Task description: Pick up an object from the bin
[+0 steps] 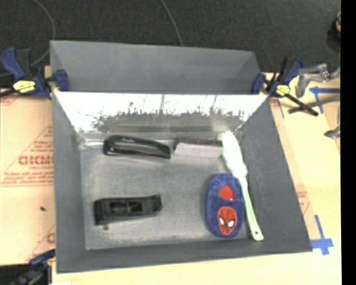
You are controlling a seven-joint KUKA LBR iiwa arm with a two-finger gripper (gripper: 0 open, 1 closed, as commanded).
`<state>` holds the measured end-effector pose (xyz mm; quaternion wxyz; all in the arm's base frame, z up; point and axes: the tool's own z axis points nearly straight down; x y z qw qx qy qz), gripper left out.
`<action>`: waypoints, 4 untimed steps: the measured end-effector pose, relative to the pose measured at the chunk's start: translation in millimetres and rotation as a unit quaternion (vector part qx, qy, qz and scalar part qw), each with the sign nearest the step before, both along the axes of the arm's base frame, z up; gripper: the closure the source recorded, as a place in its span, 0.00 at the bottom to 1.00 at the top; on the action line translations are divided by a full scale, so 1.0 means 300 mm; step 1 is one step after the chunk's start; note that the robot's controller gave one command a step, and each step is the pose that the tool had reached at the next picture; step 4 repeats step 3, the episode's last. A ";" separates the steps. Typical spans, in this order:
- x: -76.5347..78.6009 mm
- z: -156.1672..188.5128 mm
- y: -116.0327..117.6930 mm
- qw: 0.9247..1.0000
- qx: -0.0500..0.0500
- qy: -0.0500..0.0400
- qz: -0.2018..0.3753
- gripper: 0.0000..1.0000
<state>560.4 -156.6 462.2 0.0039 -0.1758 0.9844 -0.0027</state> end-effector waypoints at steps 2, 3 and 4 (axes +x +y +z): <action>-0.075 0.027 -0.014 0.999 -0.001 -0.002 0.034 0.00; 0.061 0.032 0.207 0.974 -0.007 -0.012 0.224 0.00; 0.061 0.032 0.207 0.974 -0.007 -0.012 0.224 0.00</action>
Offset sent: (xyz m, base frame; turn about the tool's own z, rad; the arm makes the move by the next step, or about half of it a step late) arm -0.0264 -0.0041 0.0078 -0.0730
